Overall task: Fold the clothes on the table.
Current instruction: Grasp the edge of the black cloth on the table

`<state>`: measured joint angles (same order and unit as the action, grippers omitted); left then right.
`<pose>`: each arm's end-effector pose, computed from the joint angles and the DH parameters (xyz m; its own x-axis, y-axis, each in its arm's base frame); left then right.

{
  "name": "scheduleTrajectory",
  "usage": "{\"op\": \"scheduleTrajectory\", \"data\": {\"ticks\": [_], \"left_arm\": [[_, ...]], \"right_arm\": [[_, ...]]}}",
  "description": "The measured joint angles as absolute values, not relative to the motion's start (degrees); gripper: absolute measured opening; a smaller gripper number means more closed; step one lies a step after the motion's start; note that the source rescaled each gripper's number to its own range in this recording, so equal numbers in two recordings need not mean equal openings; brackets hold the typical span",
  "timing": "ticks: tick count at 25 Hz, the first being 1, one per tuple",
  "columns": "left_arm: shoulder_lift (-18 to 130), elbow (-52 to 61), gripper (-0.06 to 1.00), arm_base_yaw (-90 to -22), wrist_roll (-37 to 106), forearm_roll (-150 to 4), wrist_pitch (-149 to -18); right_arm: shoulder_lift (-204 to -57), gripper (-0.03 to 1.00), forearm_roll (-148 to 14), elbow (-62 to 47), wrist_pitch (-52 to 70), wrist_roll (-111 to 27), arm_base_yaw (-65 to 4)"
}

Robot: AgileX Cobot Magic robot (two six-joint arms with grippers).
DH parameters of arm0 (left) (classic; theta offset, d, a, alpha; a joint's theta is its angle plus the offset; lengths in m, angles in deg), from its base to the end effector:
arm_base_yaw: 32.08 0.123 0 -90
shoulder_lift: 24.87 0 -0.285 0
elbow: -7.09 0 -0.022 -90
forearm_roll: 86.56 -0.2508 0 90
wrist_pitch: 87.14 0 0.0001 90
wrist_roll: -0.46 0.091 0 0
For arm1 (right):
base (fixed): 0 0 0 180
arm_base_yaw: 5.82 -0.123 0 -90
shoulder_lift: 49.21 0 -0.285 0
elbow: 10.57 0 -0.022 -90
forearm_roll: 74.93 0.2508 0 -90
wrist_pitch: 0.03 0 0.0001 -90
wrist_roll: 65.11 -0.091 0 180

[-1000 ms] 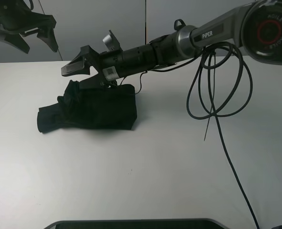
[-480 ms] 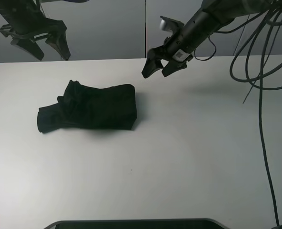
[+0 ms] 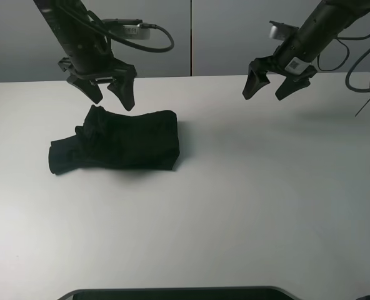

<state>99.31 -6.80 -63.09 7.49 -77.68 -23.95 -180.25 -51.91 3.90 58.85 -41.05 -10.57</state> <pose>0.3480 -0.2238 0.2029 -0.8225 0.5548 -0.1254 0.5681 0.8126 -0.1304 0.4272 0.0661 0.1603 -0.9456 -0.2699 -0.1814 -0.3148 0.8998 0.3020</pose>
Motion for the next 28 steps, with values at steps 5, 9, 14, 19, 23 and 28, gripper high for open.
{"op": "scheduleTrajectory", "data": {"ticks": [5, 9, 14, 19, 23, 28], "left_arm": [[104.03, -6.8, 0.99, -63.39, 4.52, -81.82, -24.3], [105.0, -6.8, 0.99, -63.39, 1.81, -89.3, -24.2], [105.0, -6.8, 0.99, -60.39, 1.0, -92.22, -22.48], [105.0, -6.8, 0.99, -55.69, 2.82, -91.76, -22.49], [105.0, -6.8, 0.99, -52.49, 5.8, -86.17, -22.49], [103.17, -6.8, 0.99, -53.01, 11.94, -72.78, -20.73]], "right_arm": [[-180.25, 1.0, -51.91, 3.9, 58.94, -41.27, -10.46], [-180.25, 1.0, -51.91, 3.9, 58.84, -41.27, -10.46], [-180.25, 1.0, -51.91, 3.9, 58.62, -41.27, -10.46], [-180.25, 1.0, -51.91, 3.9, 58.51, -41.27, -10.46], [-180.25, 1.0, -51.14, 3.9, 58.51, -41.27, -10.46], [-180.25, 1.0, -50.12, 3.9, 58.51, -41.27, -10.46]]}}
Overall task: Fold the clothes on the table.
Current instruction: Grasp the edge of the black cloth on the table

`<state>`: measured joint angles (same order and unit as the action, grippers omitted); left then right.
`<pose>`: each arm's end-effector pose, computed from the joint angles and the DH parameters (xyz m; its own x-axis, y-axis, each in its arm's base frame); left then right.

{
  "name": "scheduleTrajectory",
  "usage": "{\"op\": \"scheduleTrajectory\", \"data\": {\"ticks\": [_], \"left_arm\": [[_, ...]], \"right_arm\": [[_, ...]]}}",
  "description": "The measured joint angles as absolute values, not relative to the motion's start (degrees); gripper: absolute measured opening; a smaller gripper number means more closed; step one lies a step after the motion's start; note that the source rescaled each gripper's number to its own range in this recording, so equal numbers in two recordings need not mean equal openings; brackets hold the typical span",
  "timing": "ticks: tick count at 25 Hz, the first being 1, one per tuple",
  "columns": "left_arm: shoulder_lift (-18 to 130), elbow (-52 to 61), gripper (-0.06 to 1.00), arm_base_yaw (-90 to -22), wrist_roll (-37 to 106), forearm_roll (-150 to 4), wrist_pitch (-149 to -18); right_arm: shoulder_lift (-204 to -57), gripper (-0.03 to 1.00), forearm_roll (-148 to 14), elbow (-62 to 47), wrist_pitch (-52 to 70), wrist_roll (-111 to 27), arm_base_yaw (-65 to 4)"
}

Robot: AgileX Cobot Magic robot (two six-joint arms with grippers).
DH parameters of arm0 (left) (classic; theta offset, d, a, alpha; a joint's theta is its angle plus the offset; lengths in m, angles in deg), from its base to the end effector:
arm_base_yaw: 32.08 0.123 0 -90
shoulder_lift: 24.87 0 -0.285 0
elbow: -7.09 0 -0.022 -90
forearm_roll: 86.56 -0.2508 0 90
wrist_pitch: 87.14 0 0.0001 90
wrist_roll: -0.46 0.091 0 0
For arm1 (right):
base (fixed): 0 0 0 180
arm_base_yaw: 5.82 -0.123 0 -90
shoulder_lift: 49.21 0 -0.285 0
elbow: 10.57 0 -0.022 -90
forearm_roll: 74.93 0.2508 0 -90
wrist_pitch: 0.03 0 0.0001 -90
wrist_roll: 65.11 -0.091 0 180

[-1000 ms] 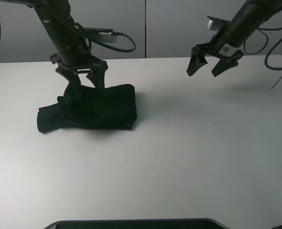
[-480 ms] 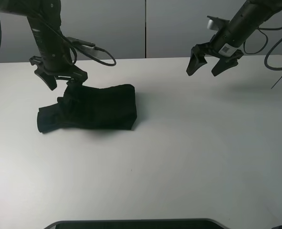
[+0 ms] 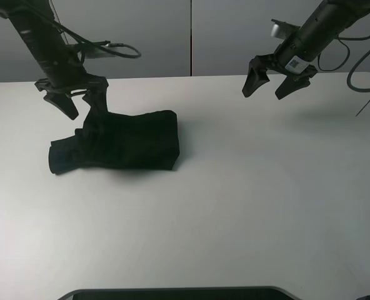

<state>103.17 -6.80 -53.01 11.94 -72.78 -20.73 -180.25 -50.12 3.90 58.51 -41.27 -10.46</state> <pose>0.3791 -0.1663 0.1761 -0.8934 0.4486 -0.0234 0.4426 0.8701 -0.2170 0.4281 0.0674 0.1612 -0.9509 -0.2443 -0.1903 -0.2959 0.8978 0.3262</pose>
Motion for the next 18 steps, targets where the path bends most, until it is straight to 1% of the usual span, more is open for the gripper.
{"op": "scheduleTrajectory", "data": {"ticks": [4, 9, 12, 18], "left_arm": [[100.98, -6.8, 0.99, -57.15, 12.93, -72.27, -19.33], [101.0, -6.8, 0.99, -62.46, 12.32, -77.74, -18.85], [102.64, -6.8, 0.99, -62.88, 11.56, -80.16, -19.12], [108.21, -6.8, 0.99, -60.76, 11.06, -84.65, -19.11]], "right_arm": [[-180.25, 1.0, -50.12, 3.9, 58.51, -41.27, -10.46], [-180.13, 1.0, -50.12, 3.9, 58.51, -41.27, -10.46], [-180.13, 1.0, -50.12, 3.9, 58.88, -41.27, -10.46], [-180.13, 1.0, -50.12, 3.9, 59.49, -41.27, -10.46]]}}
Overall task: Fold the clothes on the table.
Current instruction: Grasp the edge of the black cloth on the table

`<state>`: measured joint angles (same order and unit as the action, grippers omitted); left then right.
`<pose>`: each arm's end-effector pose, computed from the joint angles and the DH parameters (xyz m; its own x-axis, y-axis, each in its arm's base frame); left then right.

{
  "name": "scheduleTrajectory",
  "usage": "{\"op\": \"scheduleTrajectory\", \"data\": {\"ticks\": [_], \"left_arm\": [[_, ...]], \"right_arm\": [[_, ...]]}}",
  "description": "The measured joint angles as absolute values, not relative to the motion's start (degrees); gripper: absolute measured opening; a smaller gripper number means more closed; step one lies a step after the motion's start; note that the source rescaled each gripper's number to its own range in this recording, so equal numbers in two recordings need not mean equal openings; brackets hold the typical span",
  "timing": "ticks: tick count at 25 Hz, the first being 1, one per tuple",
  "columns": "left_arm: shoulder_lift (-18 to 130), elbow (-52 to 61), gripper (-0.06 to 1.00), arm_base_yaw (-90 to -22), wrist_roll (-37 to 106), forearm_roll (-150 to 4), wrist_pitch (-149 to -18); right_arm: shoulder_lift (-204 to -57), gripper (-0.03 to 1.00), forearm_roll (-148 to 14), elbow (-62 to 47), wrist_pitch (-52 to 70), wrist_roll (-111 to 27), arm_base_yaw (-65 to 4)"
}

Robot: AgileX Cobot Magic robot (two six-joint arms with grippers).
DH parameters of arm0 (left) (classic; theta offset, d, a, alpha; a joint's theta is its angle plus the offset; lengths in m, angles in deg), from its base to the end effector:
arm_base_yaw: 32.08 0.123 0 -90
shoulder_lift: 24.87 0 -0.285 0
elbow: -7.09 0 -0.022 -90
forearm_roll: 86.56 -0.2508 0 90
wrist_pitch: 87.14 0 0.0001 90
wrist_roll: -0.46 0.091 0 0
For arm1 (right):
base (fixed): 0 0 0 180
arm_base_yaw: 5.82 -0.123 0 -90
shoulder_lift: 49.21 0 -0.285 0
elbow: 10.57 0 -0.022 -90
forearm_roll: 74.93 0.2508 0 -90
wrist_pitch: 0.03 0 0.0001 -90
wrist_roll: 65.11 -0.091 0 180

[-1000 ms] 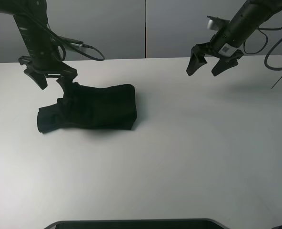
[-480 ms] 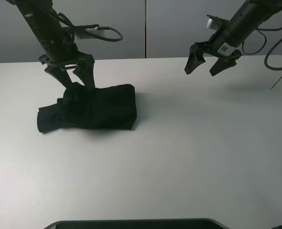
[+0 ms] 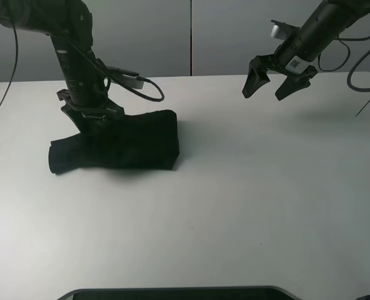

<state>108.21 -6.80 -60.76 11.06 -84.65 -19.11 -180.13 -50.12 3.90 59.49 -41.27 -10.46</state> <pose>0.3608 -0.2006 0.1378 -0.7757 0.6199 0.1184 0.6186 0.7840 -0.0518 0.4265 0.0676 0.1620 -0.9518 -0.2500 -0.1778 -0.2972 0.8952 0.3322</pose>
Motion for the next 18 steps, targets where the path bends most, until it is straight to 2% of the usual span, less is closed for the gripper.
{"op": "scheduleTrajectory", "data": {"ticks": [6, 12, 18], "left_arm": [[108.89, -6.8, 0.99, -60.1, 9.82, -90.65, -20.3], [109.52, -6.8, 0.99, -56.83, 9.59, -90.72, -21.44], [108.19, -6.8, 0.99, -56.71, 8.6, -89.67, -23.37]], "right_arm": [[-180.13, 1.0, -50.12, 3.9, 59.49, -41.27, -10.46], [-180.13, 1.0, -50.12, 3.9, 59.49, -41.27, -10.46], [-178.5, 1.0, -50.12, 3.9, 60.39, -41.27, -10.46]]}}
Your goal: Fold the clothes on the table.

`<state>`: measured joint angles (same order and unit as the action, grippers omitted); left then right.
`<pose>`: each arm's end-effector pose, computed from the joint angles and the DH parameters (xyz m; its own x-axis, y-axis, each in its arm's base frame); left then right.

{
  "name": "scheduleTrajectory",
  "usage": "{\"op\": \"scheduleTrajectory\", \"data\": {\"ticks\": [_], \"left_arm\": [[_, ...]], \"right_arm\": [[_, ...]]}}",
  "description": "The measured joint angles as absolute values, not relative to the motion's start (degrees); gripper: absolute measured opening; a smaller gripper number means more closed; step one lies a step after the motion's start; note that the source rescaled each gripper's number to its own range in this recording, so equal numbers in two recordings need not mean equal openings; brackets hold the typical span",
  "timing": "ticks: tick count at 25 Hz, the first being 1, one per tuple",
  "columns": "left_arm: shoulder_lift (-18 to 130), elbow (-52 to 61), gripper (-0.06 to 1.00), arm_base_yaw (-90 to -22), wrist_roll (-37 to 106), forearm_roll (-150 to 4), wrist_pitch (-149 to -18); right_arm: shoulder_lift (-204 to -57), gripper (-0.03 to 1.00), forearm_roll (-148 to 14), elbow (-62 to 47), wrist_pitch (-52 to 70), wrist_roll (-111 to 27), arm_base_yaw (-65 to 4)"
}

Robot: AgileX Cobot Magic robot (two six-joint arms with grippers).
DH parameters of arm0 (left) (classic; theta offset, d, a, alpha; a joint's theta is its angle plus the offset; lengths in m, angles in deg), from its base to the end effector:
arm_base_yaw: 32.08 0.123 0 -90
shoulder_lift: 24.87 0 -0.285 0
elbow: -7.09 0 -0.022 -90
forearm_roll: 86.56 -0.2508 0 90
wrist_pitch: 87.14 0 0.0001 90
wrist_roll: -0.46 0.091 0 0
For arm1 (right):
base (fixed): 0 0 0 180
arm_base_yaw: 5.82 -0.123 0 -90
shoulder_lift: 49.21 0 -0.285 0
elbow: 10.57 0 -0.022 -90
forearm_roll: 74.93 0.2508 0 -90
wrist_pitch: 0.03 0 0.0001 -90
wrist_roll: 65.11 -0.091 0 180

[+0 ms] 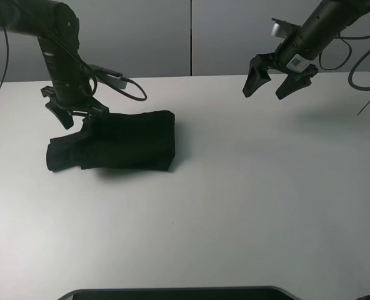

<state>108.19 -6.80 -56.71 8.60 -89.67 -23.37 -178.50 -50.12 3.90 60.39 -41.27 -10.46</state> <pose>0.3833 -0.1708 0.1374 -0.8262 0.5604 0.0580 0.5628 0.8256 0.0396 0.4238 0.0677 0.1742 -0.9477 -0.2549 -0.1920 -0.3071 0.8921 0.3315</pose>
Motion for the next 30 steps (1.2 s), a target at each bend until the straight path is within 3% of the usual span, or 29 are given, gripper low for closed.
{"op": "scheduleTrajectory", "data": {"ticks": [6, 14, 18, 24, 30], "left_arm": [[98.75, -6.8, 0.99, -56.71, 8.27, -88.37, -27.2], [84.87, -6.9, 0.99, -56.71, 7.67, -87.9, -22.51], [78.11, -5.97, 0.99, -56.71, 7.08, -86.89, -20.9], [60.72, 13.38, 0.99, -56.71, 5.23, -86.0, -25.71], [36.68, 33.43, 0.99, -56.71, 2.42, -86.87, -30.1]], "right_arm": [[-168.39, 1.0, -51.31, 3.9, 60.68, -41.46, -10.46], [-148.35, 1.0, -67.22, 3.63, 65.9, -47.09, -10.46], [-136.48, 1.0, -70.12, -2.92, 65.74, -48.18, -10.46], [-117.31, 1.0, -71.0, -24.18, 63.52, -50.83, -10.46], [-97.04, 1.0, -71.13, -38.64, 66.17, -54.44, -10.46]]}}
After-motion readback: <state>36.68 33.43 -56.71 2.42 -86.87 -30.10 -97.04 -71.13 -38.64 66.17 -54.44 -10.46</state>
